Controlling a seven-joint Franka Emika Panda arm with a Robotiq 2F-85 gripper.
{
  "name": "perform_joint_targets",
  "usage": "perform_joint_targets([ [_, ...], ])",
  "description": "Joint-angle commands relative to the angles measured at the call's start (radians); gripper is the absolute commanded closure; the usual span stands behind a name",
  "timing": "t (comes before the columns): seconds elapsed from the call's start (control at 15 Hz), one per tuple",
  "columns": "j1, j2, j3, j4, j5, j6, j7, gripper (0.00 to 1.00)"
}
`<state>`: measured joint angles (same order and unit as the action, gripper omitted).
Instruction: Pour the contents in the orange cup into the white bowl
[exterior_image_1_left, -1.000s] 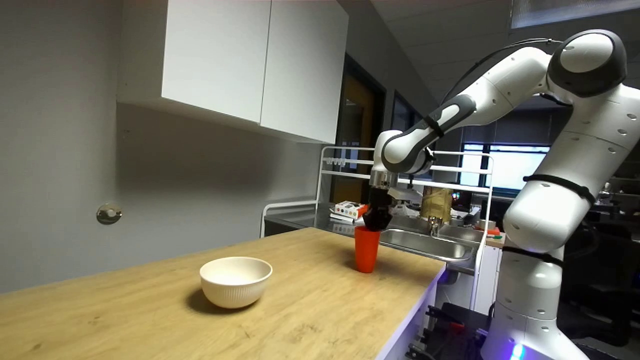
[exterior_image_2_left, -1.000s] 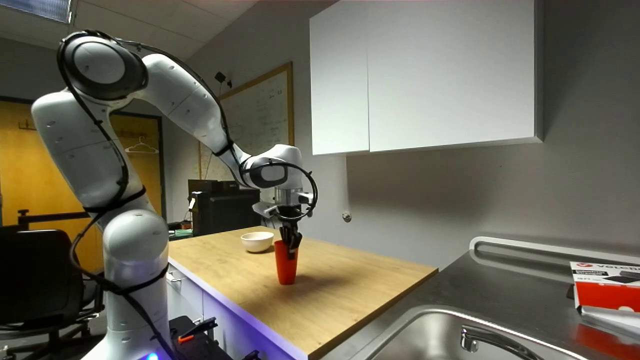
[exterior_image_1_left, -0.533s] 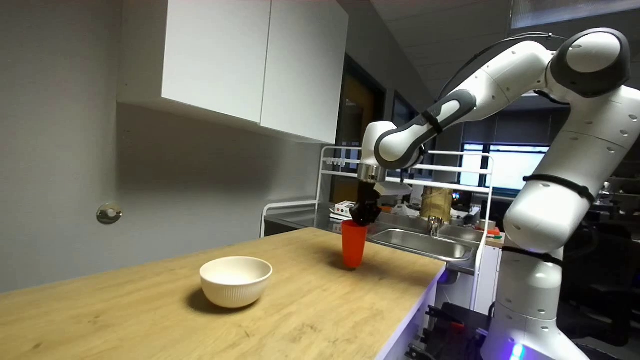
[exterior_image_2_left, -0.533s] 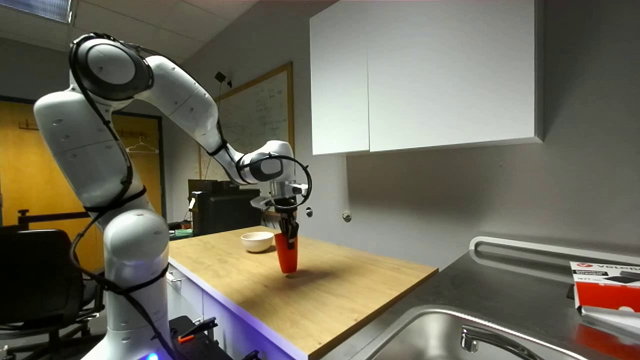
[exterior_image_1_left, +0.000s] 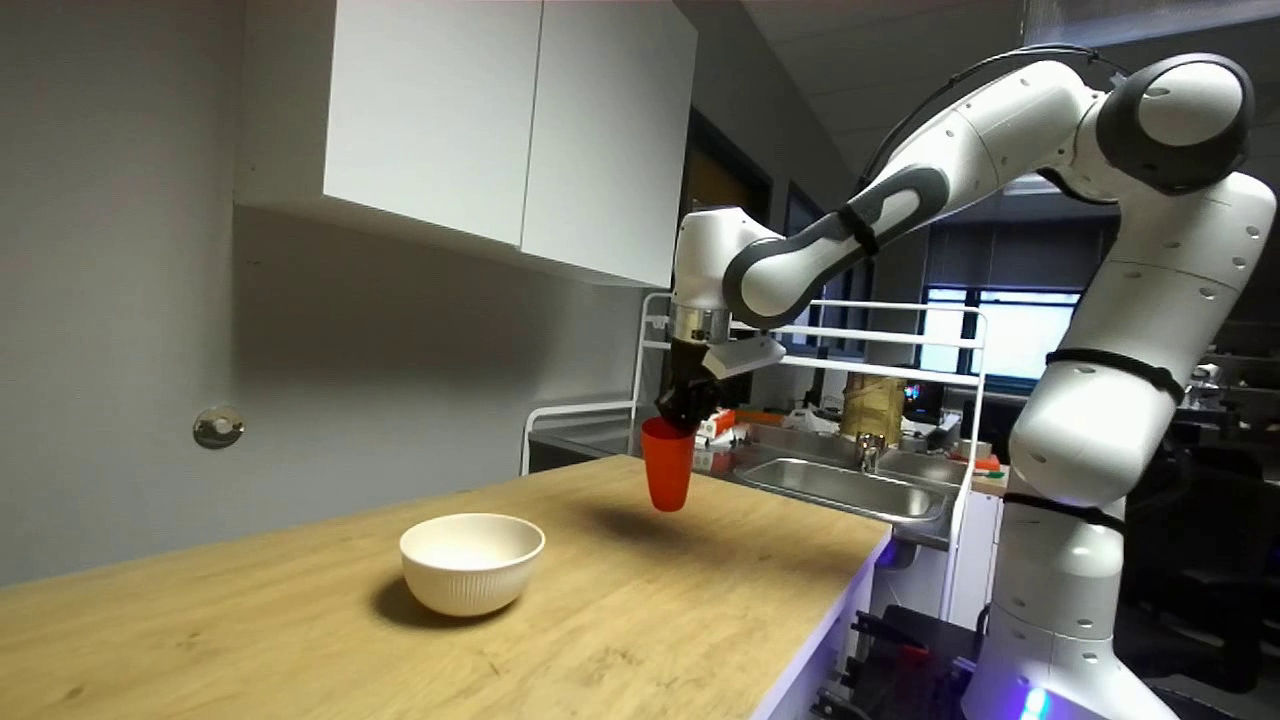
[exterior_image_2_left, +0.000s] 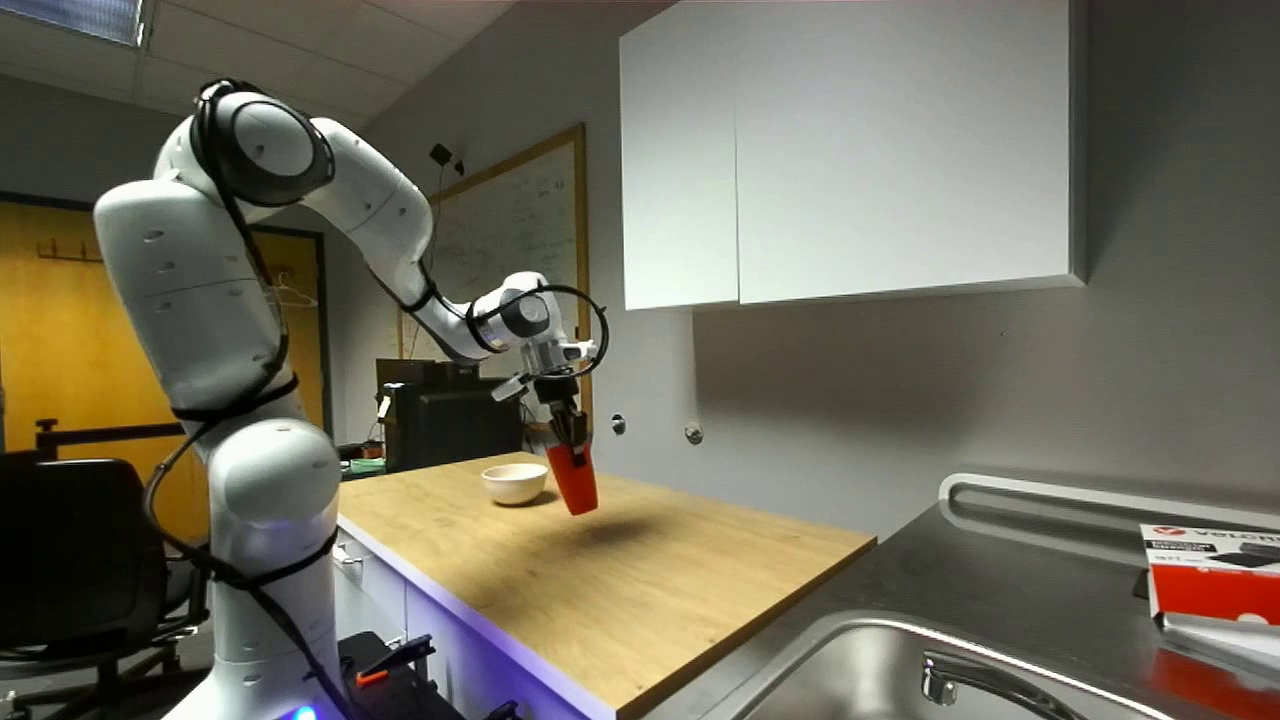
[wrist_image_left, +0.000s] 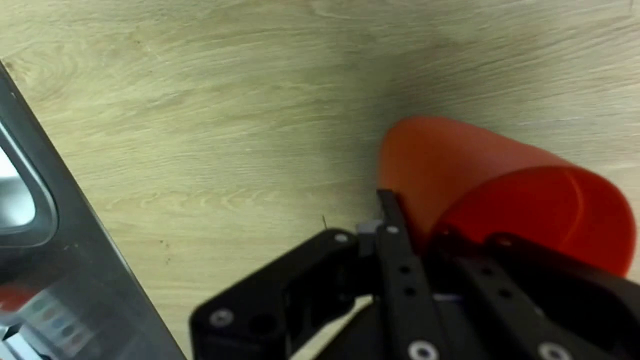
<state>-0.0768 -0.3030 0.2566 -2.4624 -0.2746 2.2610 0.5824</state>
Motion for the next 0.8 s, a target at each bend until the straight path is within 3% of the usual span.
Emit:
perform_joint_targets([
  [0.0,0.042,0.074,0.04,0.126,-0.075,-0.089,0.085,0.99],
  [0.73,0.273,0.371,0.088,0.426,-0.323,-0.313,0.261,0.99],
])
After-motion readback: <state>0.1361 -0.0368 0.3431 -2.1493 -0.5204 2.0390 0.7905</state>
